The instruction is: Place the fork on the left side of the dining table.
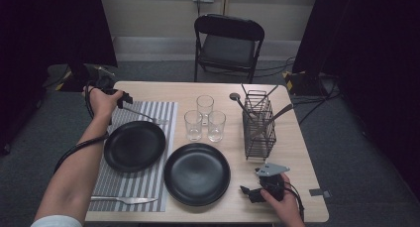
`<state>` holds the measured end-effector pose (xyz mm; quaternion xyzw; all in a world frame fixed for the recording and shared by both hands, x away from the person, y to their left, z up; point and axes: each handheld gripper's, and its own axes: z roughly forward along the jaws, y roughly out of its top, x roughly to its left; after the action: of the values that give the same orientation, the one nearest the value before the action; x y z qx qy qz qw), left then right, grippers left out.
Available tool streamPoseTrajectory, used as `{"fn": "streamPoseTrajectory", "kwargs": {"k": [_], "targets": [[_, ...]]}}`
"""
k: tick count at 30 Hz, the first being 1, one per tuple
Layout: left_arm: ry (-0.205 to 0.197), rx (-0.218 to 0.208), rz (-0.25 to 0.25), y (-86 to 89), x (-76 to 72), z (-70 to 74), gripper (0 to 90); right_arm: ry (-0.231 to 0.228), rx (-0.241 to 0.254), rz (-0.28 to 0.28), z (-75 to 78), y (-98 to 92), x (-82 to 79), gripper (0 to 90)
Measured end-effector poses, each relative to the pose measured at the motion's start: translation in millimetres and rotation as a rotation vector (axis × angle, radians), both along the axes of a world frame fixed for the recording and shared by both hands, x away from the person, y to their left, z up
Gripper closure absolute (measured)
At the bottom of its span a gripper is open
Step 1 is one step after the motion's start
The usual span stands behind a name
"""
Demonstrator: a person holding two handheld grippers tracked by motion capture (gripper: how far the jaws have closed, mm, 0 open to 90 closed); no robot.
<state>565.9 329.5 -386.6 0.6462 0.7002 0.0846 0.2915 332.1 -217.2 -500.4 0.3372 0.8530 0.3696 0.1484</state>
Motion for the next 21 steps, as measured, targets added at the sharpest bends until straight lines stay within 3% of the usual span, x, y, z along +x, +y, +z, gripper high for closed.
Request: {"fn": "streamPoseTrajectory", "kwargs": {"k": [15, 21], "targets": [[-0.012, -0.014, -0.005, -0.2, -2.8, 6.7, 47.1, 0.000, 0.000, 0.000, 0.0, 0.0, 0.0, 11.4], [-0.013, -0.021, -0.033, -4.9, -8.5, 14.3, 45.6, 0.000, 0.000, 0.000, 0.0, 0.0, 0.0, 11.4]]}}
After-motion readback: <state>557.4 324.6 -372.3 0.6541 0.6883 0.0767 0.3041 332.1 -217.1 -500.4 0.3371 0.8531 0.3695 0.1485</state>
